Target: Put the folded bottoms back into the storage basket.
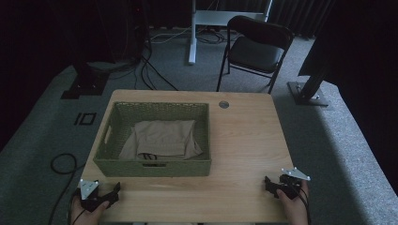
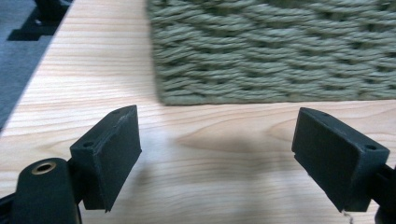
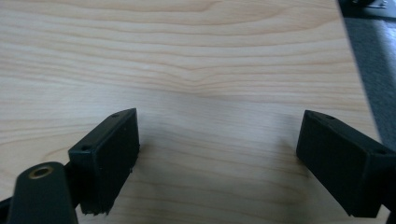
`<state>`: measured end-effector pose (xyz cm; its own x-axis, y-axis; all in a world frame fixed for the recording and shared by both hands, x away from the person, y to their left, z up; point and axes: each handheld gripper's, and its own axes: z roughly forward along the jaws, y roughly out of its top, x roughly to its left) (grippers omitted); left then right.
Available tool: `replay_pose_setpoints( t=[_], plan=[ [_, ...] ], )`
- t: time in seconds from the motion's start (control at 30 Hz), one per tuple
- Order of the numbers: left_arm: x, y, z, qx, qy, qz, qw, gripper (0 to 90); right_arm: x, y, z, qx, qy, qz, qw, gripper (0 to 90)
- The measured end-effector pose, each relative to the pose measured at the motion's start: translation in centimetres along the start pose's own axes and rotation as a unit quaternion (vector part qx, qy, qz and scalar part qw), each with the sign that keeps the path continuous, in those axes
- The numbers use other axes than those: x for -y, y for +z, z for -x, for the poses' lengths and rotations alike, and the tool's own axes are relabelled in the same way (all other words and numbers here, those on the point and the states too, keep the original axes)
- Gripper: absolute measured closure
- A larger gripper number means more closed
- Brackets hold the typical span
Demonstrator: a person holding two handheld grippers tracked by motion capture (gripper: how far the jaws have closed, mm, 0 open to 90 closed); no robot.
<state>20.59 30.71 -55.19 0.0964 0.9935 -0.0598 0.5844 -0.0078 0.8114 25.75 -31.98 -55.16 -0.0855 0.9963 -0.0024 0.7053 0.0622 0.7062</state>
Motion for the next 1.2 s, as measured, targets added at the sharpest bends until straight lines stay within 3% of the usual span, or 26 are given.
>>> replay_pose_setpoints(
  t=[0.2,0.4,0.5,0.53,0.83,1.2],
  plan=[
    [0.55,0.55,-0.77,0.010,-0.025,0.002,0.9996,16.5,0.12,0.04,0.80,0.008,0.020,0.004,0.9997,13.4],
    [0.70,0.75,-0.88,-0.004,-0.019,0.002,0.9998,16.5,0.17,0.24,0.89,0.012,0.025,0.013,0.9995,13.1],
    [0.78,0.86,-0.55,-0.027,0.013,-0.006,0.9995,16.5,0.15,0.26,0.88,0.013,0.025,0.013,0.9995,12.8],
    [0.81,0.91,-0.39,-0.033,0.016,-0.008,0.9993,16.4,0.16,0.26,0.90,0.013,0.026,0.013,0.9995,12.9],
    [0.93,0.89,-0.24,-0.054,0.000,-0.003,0.9985,15.3,0.05,0.41,0.83,0.015,0.028,0.014,0.9994,11.8],
    [0.94,0.89,-0.25,-0.058,-0.003,-0.003,0.9983,15.3,-0.08,0.56,0.65,0.017,0.028,0.012,0.9994,10.2]
  ],
)
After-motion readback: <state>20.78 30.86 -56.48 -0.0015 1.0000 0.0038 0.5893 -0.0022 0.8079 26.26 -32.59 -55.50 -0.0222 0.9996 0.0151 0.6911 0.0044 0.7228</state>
